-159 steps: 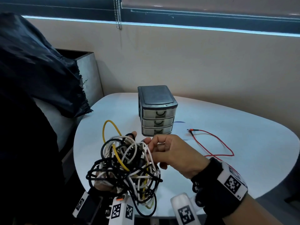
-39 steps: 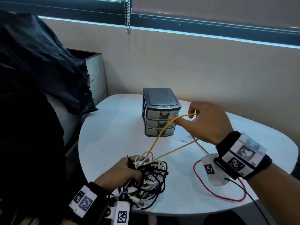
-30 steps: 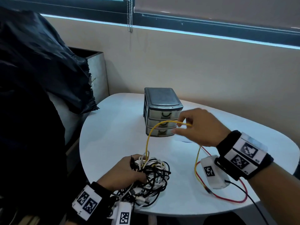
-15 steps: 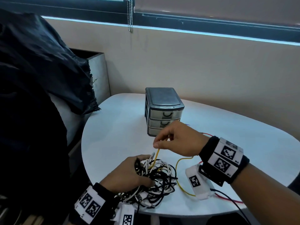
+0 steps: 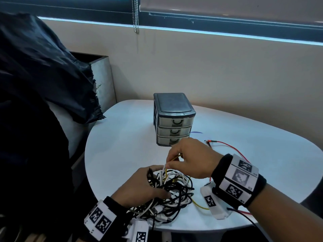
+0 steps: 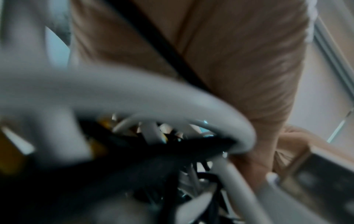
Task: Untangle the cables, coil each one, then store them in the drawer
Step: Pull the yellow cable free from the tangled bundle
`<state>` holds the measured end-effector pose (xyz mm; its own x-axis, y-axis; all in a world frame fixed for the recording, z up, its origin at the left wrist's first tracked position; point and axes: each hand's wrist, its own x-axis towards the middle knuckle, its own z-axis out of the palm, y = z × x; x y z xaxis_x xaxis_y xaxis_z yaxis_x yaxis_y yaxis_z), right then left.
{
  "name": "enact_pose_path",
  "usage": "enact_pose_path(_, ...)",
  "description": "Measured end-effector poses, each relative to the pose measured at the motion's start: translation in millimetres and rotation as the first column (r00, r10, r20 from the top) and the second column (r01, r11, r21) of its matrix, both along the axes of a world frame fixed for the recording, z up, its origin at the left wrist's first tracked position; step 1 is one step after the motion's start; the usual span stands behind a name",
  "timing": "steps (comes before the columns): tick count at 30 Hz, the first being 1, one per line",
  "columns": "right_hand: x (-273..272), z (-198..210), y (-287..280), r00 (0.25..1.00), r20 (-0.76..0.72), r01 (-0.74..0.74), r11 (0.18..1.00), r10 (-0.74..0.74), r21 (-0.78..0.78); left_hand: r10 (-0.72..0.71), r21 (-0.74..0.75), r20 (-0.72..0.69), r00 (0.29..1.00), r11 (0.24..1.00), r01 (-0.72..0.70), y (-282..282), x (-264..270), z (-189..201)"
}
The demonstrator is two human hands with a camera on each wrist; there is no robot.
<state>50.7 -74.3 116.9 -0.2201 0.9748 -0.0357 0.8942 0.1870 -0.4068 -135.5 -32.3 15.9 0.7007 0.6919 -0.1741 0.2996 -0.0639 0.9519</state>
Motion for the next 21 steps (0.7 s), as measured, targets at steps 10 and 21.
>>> enact_pose_path(10,19,-12,6,0.983,-0.141,0.120,0.993,-0.119,-0.001,0.064,-0.087,0.084,0.994,0.995,-0.057,6,-1,6)
enact_pose_path(21,-2,-7,15,0.999,-0.041,0.023,0.991,-0.028,-0.132,-0.009,-0.101,0.076,0.997,0.995,0.017,4,10,7)
